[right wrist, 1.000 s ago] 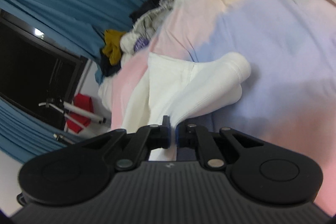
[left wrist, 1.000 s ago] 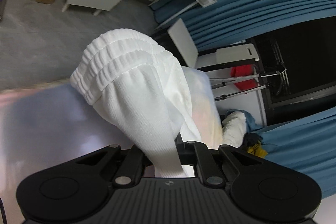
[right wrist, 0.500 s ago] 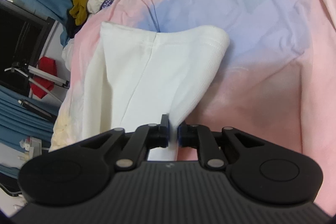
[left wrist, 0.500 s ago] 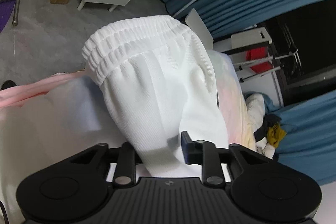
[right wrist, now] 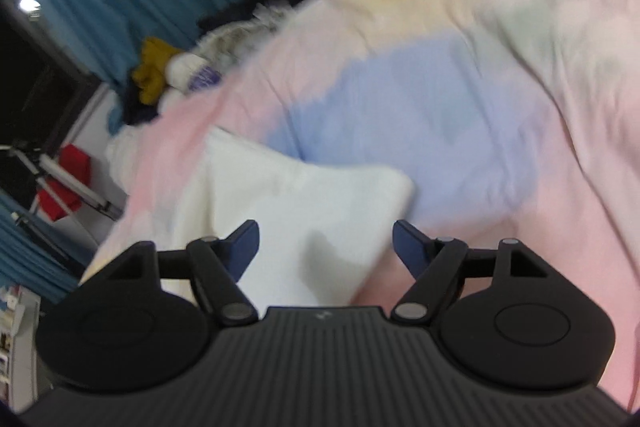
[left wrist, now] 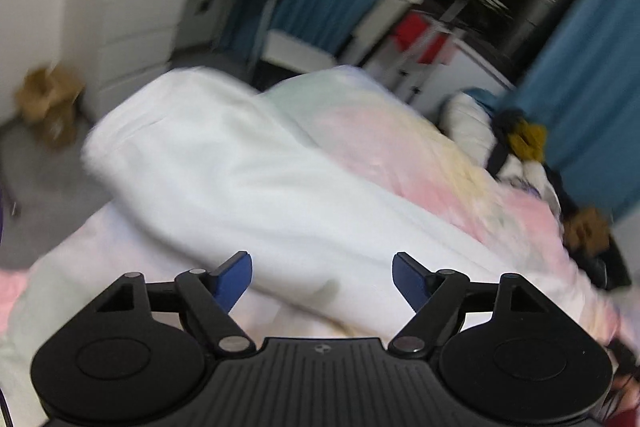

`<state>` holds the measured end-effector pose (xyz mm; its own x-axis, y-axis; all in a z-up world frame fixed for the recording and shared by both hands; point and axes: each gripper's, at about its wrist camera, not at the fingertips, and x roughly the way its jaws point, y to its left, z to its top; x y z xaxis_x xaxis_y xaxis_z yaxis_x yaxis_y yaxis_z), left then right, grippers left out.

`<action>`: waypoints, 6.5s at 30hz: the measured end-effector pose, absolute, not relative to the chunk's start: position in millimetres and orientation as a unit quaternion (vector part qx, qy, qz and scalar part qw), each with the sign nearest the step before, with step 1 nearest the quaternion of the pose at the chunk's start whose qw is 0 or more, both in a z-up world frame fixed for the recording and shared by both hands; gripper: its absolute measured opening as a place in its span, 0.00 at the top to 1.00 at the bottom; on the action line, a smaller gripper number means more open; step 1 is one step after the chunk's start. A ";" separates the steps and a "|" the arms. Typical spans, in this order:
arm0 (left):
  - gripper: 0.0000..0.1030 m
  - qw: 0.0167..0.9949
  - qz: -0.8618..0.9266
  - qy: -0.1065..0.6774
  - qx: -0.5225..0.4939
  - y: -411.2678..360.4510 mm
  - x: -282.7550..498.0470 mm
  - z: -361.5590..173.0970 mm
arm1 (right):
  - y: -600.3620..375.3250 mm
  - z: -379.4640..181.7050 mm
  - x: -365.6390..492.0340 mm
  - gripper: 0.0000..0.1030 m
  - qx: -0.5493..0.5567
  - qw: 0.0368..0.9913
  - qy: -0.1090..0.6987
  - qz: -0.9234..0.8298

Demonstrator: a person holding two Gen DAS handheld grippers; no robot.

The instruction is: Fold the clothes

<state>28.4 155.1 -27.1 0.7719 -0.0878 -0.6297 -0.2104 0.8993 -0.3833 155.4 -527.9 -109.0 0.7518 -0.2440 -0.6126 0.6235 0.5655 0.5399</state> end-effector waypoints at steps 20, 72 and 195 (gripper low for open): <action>0.24 0.918 -0.220 0.315 0.095 -142.5 112.0 -138.3 | -486.5 -109.3 209.8 0.30 0.347 0.895 0.263 -0.095; 0.90 0.886 -0.325 0.323 0.070 -125.5 127.2 -156.4 | -549.6 -164.4 194.7 0.94 0.389 0.843 0.312 -0.201; 0.39 0.883 -0.206 0.412 0.096 -100.7 317.9 -98.2 | -423.1 -127.6 233.3 0.20 0.289 0.921 0.261 -0.001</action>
